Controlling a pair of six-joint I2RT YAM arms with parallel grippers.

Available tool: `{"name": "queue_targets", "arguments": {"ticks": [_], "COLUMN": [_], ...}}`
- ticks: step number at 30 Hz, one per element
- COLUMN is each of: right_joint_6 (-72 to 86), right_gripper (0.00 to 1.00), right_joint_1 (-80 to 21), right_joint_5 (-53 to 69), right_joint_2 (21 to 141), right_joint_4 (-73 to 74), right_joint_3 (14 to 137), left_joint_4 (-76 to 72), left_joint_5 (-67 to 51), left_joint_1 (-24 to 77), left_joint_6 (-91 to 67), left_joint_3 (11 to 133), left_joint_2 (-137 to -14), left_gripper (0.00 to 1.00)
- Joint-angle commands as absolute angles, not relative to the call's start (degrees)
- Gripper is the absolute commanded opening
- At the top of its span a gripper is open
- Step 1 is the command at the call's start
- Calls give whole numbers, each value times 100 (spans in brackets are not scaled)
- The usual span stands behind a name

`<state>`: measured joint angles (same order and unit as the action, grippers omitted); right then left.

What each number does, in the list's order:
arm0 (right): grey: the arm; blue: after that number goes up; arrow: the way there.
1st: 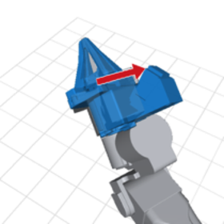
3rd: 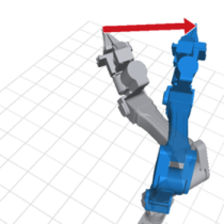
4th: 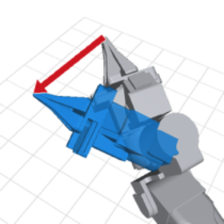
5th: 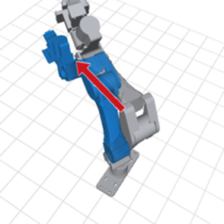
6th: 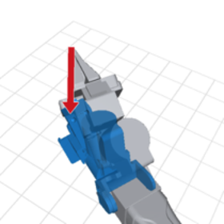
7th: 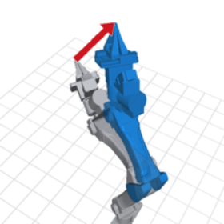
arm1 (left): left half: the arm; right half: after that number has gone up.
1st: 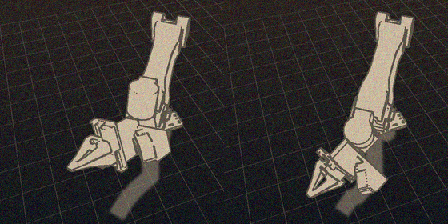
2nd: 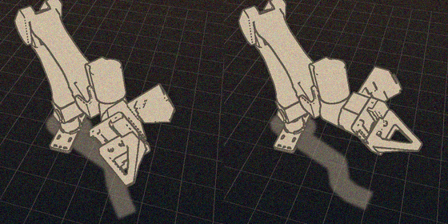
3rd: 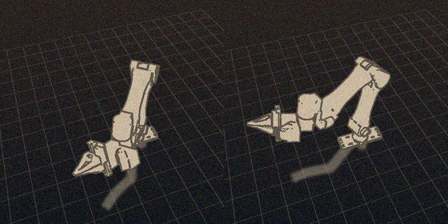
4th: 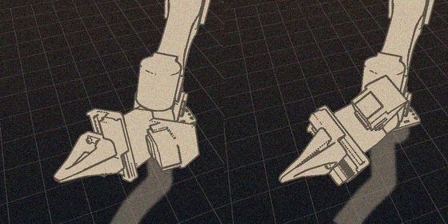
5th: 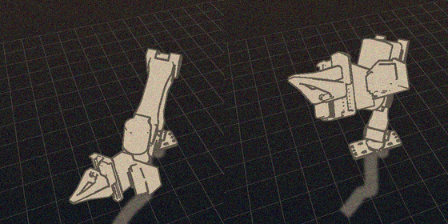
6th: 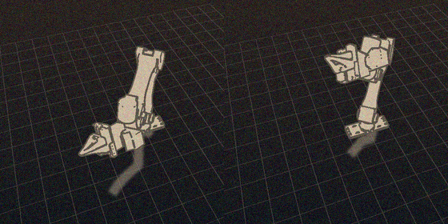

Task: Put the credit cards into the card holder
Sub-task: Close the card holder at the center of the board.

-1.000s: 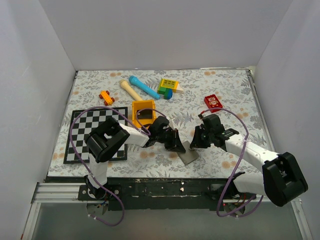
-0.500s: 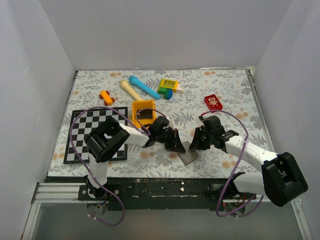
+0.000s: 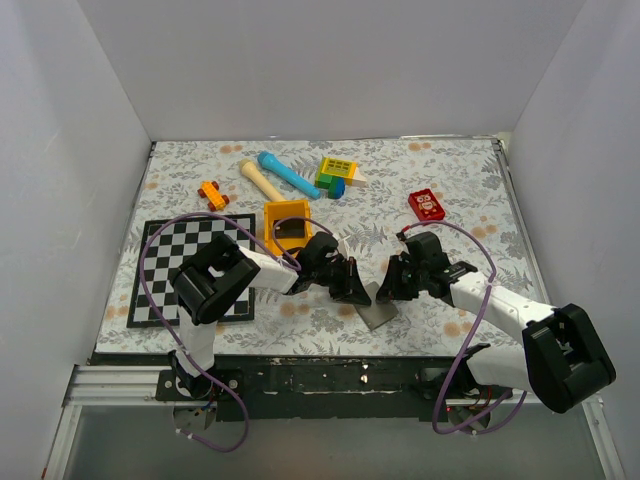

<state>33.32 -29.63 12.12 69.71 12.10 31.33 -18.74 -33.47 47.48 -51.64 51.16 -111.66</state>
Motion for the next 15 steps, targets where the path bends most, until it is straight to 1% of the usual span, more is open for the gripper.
{"name": "queue_targets", "arguments": {"ticks": [1, 15], "right_joint_6": [3384, 3375], "right_gripper": [21, 20], "right_joint_1": [-2962, -2962], "right_joint_5": [1318, 1362], "right_joint_2": [7022, 7137], "right_joint_4": [1081, 1011], "right_joint_3": [3050, 3006], "left_joint_4": [-1371, -1362], "left_joint_5": [-2496, -2496], "left_joint_1": [4649, 4649], "left_joint_6": [-4860, -4852], "left_joint_3": [5054, 5071], "left_joint_2": [-11452, -11470], "left_gripper": [0, 0]}}
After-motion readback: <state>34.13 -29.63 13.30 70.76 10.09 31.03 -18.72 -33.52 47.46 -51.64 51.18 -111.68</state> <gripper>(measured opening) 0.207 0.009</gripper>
